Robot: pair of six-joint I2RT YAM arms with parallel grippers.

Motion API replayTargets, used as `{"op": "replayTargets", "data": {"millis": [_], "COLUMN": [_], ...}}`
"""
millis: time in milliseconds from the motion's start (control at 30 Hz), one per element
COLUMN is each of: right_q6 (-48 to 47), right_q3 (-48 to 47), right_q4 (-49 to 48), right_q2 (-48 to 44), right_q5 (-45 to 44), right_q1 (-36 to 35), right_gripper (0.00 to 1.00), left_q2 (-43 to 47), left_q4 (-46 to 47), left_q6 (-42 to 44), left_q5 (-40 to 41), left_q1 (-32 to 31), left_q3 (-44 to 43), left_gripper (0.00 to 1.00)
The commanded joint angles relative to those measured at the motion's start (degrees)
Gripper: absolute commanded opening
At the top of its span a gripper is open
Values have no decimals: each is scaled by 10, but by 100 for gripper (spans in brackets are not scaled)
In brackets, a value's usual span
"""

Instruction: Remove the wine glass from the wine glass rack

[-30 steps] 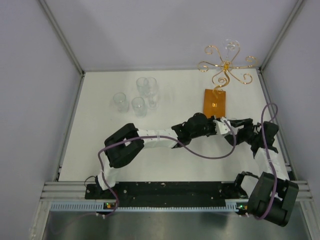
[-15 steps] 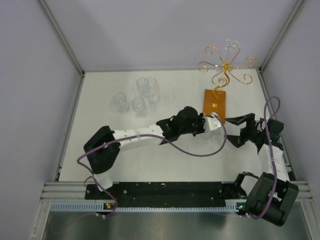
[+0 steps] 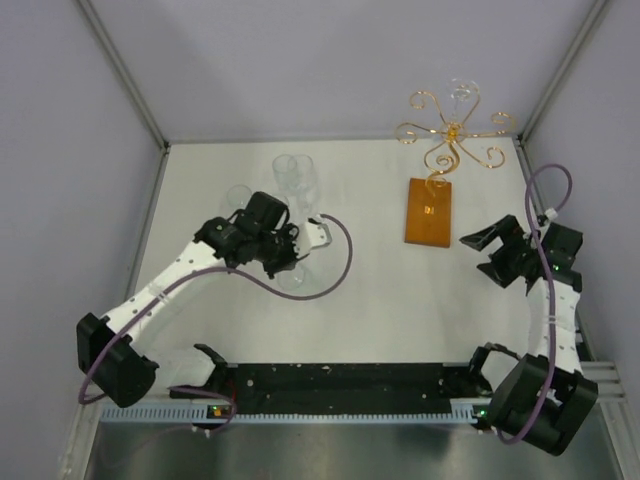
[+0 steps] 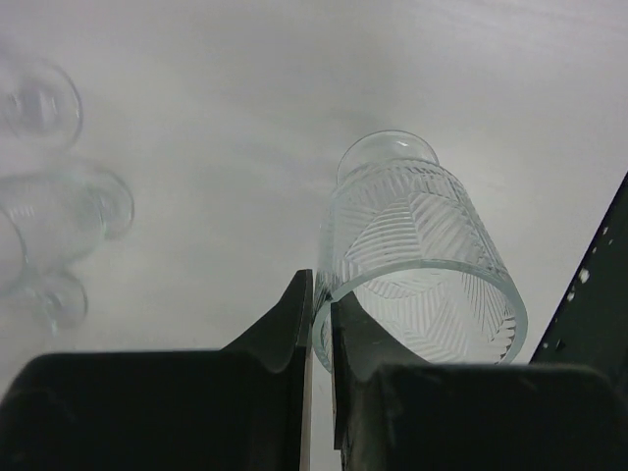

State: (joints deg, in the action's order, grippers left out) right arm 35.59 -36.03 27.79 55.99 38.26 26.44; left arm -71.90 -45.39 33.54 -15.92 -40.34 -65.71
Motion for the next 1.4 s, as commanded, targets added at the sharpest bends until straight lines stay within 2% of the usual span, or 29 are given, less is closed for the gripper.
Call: {"op": "replayTargets", "data": {"millis": [0,67,200,300,433,600,800,967,1367], "right_q6": [-115,-141,-201,-239,-217,-188,-183,-175,-175], "right_q3": [-62,-76,-90,-89,-100,-104,-100,-90,-76], "right_q4": [46,54,60,29,6,-17,-20,-19,-16], "right_q2": [7,16,28,37,72,109,99,77,60], "right_q5": [-62,-85,-134,-114,-87,-93,-93,-94,-106], "right_q1": [3,4,3,3,3,3,4,3,3], "right_gripper": [99,99,99,99,99,99,99,99,99], "left_q2": [15,5,-11,-21,-60,-133,-256,-330,-399], "left_q4": [-144,-188,-207,-207,-197,-172,-170,-169,-194], "left_q6": [38,36,10,-11,-46,-121,-179,-181,-149], "left_q5": [-3,8,-2,-12,-30,-28,-18,12,74], "left_q1": [102,152,255,331,432,496,511,516,517], "left_q3": [-6,-14,-26,-40,-81,-147,-273,-342,-420], "left_gripper": [0,0,0,0,0,0,0,0,0]}}
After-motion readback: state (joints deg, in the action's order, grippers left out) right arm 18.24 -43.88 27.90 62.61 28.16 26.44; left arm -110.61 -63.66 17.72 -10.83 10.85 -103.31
